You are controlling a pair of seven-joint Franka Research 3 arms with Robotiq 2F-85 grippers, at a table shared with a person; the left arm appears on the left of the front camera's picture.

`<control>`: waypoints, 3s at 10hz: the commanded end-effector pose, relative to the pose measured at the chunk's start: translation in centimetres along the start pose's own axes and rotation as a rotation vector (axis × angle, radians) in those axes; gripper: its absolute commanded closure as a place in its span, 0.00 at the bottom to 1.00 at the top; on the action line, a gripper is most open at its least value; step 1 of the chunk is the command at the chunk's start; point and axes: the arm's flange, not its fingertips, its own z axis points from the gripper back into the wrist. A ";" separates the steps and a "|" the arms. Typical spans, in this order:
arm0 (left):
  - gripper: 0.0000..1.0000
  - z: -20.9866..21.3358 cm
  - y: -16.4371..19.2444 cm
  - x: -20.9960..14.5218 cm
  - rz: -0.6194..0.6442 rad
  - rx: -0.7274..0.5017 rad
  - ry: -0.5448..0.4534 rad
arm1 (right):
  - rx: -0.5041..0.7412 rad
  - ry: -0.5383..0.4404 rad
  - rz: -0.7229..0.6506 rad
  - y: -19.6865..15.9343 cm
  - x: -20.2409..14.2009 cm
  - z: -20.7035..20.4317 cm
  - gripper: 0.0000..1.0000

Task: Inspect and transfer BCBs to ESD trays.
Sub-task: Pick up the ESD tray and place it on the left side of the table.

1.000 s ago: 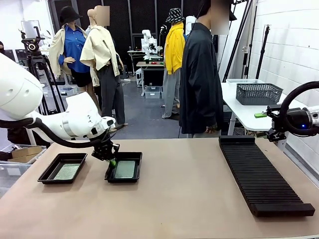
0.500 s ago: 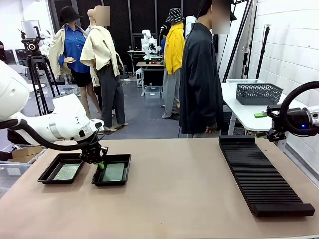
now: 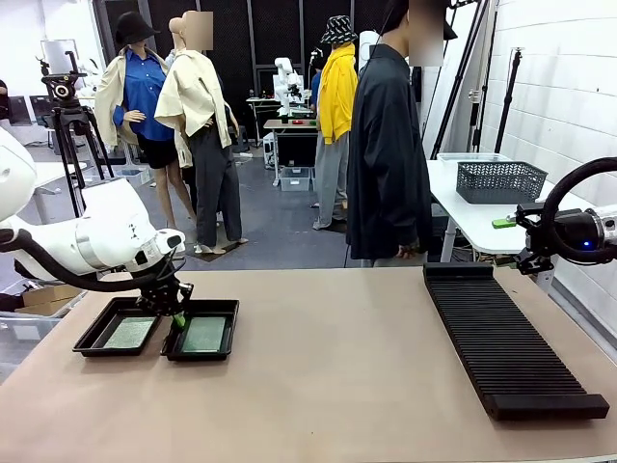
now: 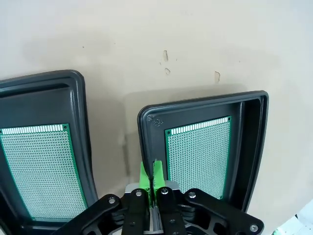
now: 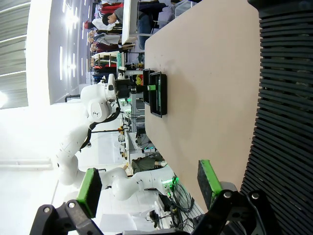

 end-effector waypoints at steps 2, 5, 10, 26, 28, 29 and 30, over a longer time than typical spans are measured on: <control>0.92 0.3 0.7 0.1 -0.026 -0.016 0.003 | -0.008 0.002 -0.005 0.1 -0.2 -0.2 0.00; 0.33 0.7 0.8 0.0 -0.021 -0.033 -0.008 | -0.008 0.002 -0.005 0.1 -0.2 -0.2 0.00; 0.00 4.9 -0.2 -1.5 0.032 -0.035 -0.041 | -0.008 0.002 -0.005 0.1 -0.2 -0.2 0.00; 0.00 6.6 -0.7 -2.3 0.030 -0.033 -0.048 | -0.008 0.002 -0.005 0.1 -0.2 -0.2 0.00; 0.00 6.6 -0.7 -2.3 0.030 -0.033 -0.048 | -0.008 0.002 -0.005 0.1 -0.2 -0.2 0.00; 0.00 6.6 -0.7 -2.3 0.030 -0.033 -0.048 | -0.008 0.002 -0.005 0.1 -0.2 -0.2 0.00; 0.00 6.6 -0.7 -2.3 0.030 -0.033 -0.048 | -0.008 0.002 -0.005 0.1 -0.2 -0.2 0.00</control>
